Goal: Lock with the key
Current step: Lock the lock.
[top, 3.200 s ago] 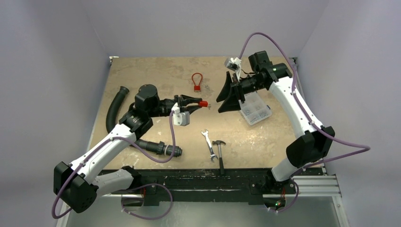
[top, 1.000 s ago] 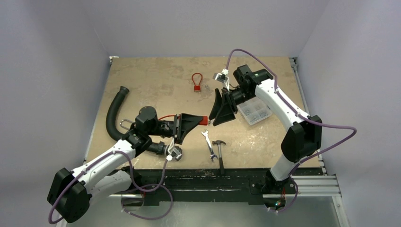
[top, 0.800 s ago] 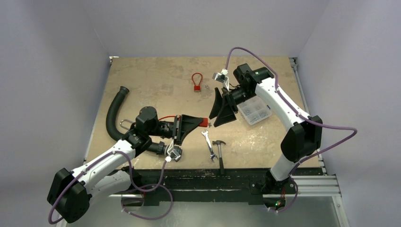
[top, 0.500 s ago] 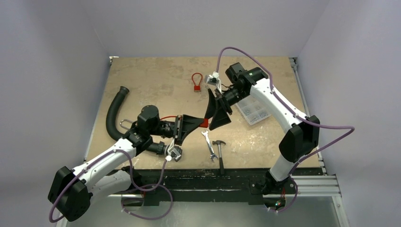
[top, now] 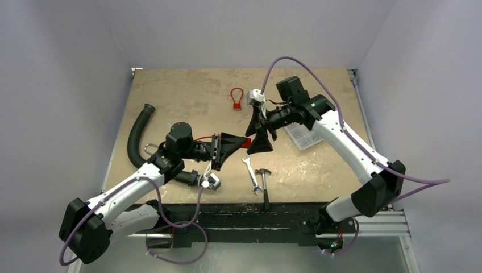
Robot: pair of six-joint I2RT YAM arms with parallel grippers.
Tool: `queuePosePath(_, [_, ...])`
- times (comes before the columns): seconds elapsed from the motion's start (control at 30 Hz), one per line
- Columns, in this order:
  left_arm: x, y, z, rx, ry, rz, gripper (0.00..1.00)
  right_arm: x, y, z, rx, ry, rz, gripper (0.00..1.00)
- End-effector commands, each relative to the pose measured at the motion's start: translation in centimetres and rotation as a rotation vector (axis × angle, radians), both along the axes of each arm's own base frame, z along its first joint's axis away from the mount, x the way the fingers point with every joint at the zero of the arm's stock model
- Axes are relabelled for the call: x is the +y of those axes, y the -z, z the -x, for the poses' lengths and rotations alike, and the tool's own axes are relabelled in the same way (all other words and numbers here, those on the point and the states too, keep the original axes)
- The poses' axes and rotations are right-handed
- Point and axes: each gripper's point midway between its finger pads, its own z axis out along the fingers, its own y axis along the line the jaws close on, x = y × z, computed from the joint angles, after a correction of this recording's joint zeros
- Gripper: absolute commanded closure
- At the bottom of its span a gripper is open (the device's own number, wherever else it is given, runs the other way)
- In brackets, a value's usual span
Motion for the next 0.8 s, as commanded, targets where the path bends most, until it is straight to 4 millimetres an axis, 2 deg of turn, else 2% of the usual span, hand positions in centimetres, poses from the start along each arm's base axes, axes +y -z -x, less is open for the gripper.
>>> queuePosePath(0.0, [-0.2, -2.6, 0.4, -0.003, 0.025, 0.035, 1.00, 0.2, -1.2, -1.0, -0.112, 0.029, -0.043, 0.18])
queuePosePath(0.27, [-0.4, -2.5, -0.2, -0.001, 0.015, 0.022, 1.00, 0.3, 0.2, -0.9, -0.146, 0.011, 0.018, 0.20])
queuePosePath(0.43, [-0.5, -2.3, -0.3, 0.013, 0.014, 0.007, 1.00, 0.2, 0.3, -0.8, -0.169, 0.005, 0.027, 0.25])
queuePosePath(0.57, [-0.4, -1.9, 0.1, 0.019, 0.029, -0.009, 1.00, 0.1, 0.2, -0.6, -0.195, 0.001, 0.023, 0.36])
queuePosePath(0.63, [-0.4, -1.7, 0.1, 0.025, 0.030, -0.019, 1.00, 0.0, 0.2, -0.6, -0.212, -0.002, 0.024, 0.45])
queuePosePath(0.7, [-0.5, -1.5, 0.0, 0.031, 0.027, -0.027, 1.00, -0.1, 0.2, -0.7, -0.229, 0.001, 0.026, 0.56])
queuePosePath(0.77, [-0.4, -1.2, -0.3, 0.050, 0.011, -0.044, 1.00, -0.1, 0.2, -0.9, -0.238, 0.008, 0.031, 0.73])
